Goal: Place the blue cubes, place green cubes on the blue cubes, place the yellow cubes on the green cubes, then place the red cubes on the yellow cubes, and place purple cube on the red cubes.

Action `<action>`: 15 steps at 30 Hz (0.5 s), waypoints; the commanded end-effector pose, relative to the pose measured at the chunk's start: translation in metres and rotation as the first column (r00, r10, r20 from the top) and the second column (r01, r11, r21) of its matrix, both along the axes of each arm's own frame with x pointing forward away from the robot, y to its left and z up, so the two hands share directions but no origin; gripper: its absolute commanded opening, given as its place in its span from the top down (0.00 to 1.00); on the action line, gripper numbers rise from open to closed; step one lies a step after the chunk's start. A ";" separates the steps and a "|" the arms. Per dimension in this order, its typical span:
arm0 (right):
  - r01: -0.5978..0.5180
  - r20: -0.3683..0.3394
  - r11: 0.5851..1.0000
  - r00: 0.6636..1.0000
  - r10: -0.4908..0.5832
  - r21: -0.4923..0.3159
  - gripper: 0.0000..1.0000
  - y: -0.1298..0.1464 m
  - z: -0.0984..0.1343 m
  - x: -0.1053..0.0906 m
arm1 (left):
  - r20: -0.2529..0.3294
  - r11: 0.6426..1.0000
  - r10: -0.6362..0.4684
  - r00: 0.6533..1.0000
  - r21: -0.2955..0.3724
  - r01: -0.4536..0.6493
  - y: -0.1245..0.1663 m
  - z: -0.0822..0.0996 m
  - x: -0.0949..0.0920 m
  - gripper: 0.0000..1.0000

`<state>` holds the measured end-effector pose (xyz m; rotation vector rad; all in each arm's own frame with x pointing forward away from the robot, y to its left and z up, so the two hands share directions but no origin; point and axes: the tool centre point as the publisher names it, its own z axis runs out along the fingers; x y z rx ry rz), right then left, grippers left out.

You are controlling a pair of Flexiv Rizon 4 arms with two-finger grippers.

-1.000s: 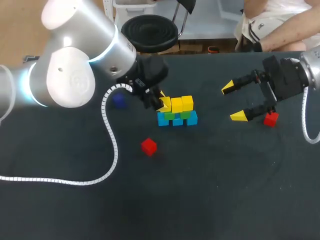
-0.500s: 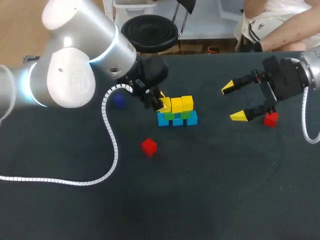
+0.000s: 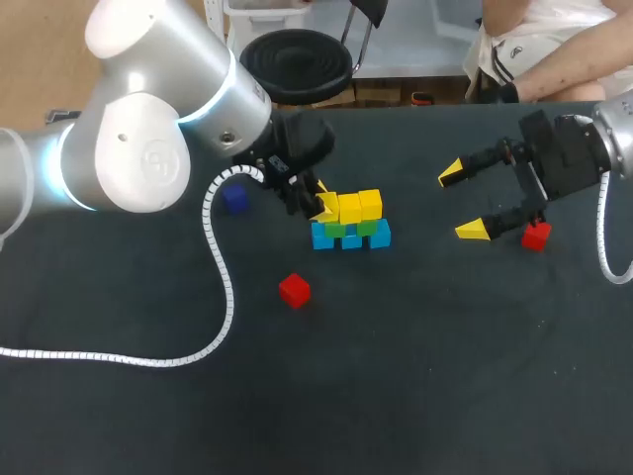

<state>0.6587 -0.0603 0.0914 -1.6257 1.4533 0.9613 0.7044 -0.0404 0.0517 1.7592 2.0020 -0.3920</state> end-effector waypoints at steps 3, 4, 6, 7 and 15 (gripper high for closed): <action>0.000 0.001 1.000 1.000 0.000 0.001 0.00 0.000 0.000 0.000 | -0.003 1.000 0.002 1.000 0.005 -0.002 0.000 -0.001 0.001 1.00; 0.000 0.001 1.000 1.000 0.000 0.001 0.00 0.000 0.000 0.000 | -0.004 1.000 0.002 1.000 0.005 -0.002 0.000 -0.001 0.000 1.00; 0.000 0.001 1.000 1.000 0.000 0.001 0.00 0.000 0.000 0.000 | -0.006 1.000 0.002 1.000 0.007 -0.002 0.000 -0.002 0.000 1.00; 0.000 0.001 1.000 1.000 0.000 0.001 0.00 0.000 0.000 0.000 | -0.007 1.000 0.002 1.000 0.008 -0.002 0.000 -0.002 0.000 1.00; 0.000 0.001 1.000 1.000 0.000 0.001 0.00 0.000 0.000 0.000 | -0.009 1.000 0.001 1.000 0.011 0.000 -0.001 -0.003 0.001 0.67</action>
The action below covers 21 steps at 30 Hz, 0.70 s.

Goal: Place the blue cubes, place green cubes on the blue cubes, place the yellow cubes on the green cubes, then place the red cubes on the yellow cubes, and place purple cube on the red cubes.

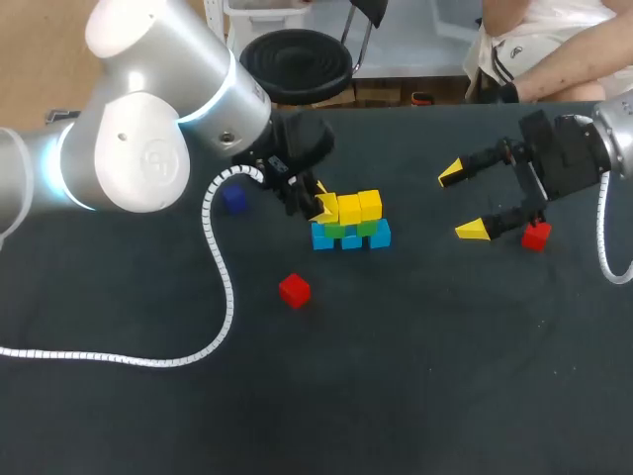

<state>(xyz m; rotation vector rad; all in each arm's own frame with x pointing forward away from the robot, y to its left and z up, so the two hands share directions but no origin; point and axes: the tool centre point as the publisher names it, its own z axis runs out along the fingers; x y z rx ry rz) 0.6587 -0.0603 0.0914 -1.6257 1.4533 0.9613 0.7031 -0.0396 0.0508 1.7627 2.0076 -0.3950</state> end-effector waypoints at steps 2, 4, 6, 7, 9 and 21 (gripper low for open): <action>0.000 0.001 1.000 1.000 0.000 0.001 0.00 0.000 0.000 0.000 | -0.005 1.000 0.002 1.000 0.008 -0.002 -0.002 -0.002 0.002 0.53; 0.000 0.001 1.000 1.000 0.000 0.001 0.00 0.000 0.000 0.000 | -0.006 1.000 0.002 1.000 0.008 -0.002 -0.002 -0.002 0.002 0.33; 0.000 0.001 1.000 1.000 0.000 0.001 0.00 0.000 0.000 0.000 | -0.007 1.000 0.004 1.000 0.008 -0.003 -0.002 -0.002 0.002 0.21; 0.000 0.001 1.000 1.000 0.000 0.001 0.00 0.000 0.000 0.000 | -0.007 1.000 0.004 1.000 0.007 -0.004 -0.002 -0.001 0.002 0.16; 0.000 0.001 1.000 1.000 0.000 0.001 0.00 0.000 0.000 0.000 | -0.006 1.000 0.005 1.000 0.006 -0.005 -0.002 0.000 0.002 0.09; 0.000 0.001 1.000 1.000 0.000 0.001 0.00 0.000 0.000 0.000 | 0.011 0.999 -0.010 1.000 -0.041 0.011 0.007 0.011 0.002 0.00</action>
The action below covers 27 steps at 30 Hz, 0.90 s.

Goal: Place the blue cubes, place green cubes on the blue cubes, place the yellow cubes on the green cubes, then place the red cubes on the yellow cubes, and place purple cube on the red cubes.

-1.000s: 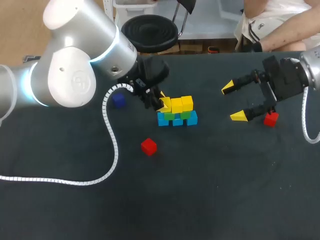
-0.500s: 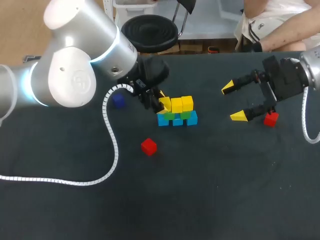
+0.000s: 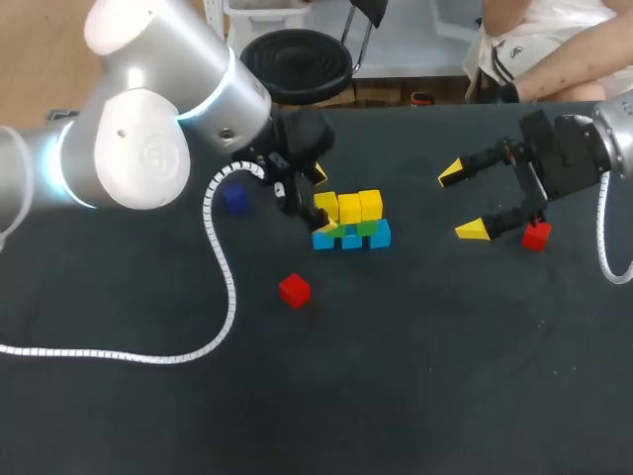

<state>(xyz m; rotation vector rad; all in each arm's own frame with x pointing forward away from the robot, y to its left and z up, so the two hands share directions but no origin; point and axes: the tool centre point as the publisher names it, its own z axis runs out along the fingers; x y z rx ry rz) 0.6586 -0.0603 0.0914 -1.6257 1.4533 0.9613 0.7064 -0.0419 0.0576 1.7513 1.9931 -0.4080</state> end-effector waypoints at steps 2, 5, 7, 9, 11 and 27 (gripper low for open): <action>0.000 0.001 1.000 1.000 0.000 0.001 0.00 0.000 0.000 0.000 | 0.007 0.999 -0.018 1.000 -0.032 0.019 0.013 0.009 -0.002 0.00; 0.000 0.001 1.000 1.000 0.000 0.001 0.00 0.000 0.000 0.000 | 0.007 0.999 -0.028 1.000 -0.037 0.028 0.021 0.014 0.000 0.00; 0.000 0.001 1.000 1.000 0.000 0.001 0.00 0.000 0.000 0.000 | 0.007 0.999 -0.031 0.999 -0.038 0.031 0.025 0.017 0.001 0.00; 0.000 0.001 1.000 1.000 0.000 0.001 0.00 0.000 0.000 0.000 | 0.009 0.999 -0.027 1.000 -0.042 0.027 0.031 0.020 0.003 0.00; 0.000 0.001 1.000 1.000 0.000 0.001 0.00 0.000 0.000 0.000 | 0.007 0.998 -0.015 1.000 -0.056 0.016 0.036 0.023 0.006 0.00; 0.000 0.001 1.000 1.000 0.000 0.001 0.00 0.000 0.000 0.000 | 0.006 0.995 0.014 1.000 -0.104 -0.014 0.062 0.043 0.012 0.00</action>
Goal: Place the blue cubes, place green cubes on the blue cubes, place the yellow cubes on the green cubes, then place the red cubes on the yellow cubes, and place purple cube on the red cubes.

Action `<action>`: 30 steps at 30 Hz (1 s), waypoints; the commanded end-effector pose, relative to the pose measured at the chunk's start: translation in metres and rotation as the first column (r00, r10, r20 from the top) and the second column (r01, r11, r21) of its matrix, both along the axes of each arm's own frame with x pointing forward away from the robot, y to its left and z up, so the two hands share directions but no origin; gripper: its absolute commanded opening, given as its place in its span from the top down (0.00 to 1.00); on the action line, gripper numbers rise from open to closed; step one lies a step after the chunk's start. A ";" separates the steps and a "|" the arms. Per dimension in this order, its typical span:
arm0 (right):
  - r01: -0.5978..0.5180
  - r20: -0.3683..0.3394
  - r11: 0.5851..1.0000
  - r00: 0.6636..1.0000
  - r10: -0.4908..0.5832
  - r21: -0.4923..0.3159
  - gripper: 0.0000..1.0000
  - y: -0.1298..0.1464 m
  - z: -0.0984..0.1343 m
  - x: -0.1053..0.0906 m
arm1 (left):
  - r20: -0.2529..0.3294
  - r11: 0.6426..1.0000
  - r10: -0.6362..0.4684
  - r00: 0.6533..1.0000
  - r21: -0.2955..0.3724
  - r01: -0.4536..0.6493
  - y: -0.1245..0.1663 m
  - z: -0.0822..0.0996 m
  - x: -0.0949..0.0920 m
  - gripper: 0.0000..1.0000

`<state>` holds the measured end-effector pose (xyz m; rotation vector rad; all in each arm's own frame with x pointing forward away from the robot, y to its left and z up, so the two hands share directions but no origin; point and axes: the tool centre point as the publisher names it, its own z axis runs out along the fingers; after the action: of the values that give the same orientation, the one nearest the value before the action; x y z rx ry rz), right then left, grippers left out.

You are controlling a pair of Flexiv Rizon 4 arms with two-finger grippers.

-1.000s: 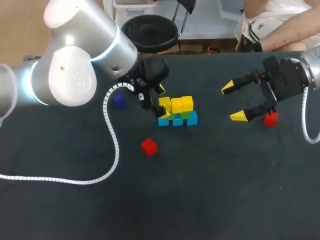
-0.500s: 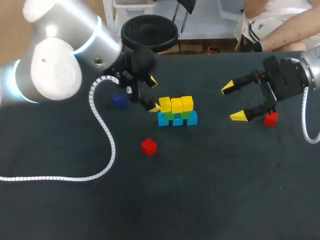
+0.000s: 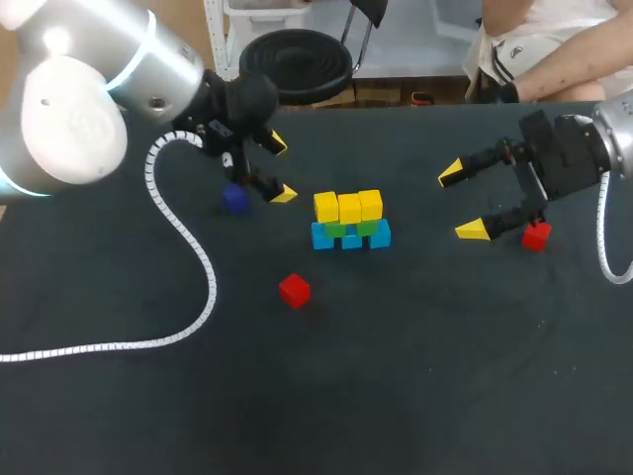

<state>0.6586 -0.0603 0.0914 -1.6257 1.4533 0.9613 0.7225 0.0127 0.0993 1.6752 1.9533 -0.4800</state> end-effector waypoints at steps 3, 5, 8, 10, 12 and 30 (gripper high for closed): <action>0.000 0.001 1.000 1.000 0.000 0.001 0.00 0.000 0.000 0.000 | 0.002 1.000 -0.011 1.000 -0.016 0.011 0.010 0.001 -0.008 0.00; 0.000 0.001 1.000 1.000 0.000 0.001 0.00 0.000 0.000 0.000 | 0.001 1.000 -0.014 1.000 -0.015 0.014 0.012 0.000 -0.010 0.00; 0.000 0.001 1.000 1.000 0.000 0.001 0.00 0.000 0.000 0.000 | -0.001 1.000 -0.010 1.000 -0.015 0.010 0.014 -0.003 -0.011 0.00; 0.000 0.001 1.000 1.000 0.000 0.001 0.00 0.000 0.000 0.000 | -0.009 1.000 -0.001 1.000 -0.014 0.001 0.015 -0.005 -0.011 0.00; 0.000 0.001 1.000 1.000 0.000 0.001 0.00 0.000 0.000 0.000 | -0.014 1.000 0.003 1.000 -0.016 -0.003 0.016 -0.006 -0.011 0.00; 0.000 0.001 1.000 1.000 0.000 0.001 0.00 0.000 0.000 0.000 | -0.010 1.000 0.025 1.000 -0.017 -0.025 0.007 -0.008 -0.007 0.00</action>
<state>0.6586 -0.0603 0.0914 -1.6257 1.4533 0.9613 0.7139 0.0234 0.0926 1.6374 1.9600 -0.5050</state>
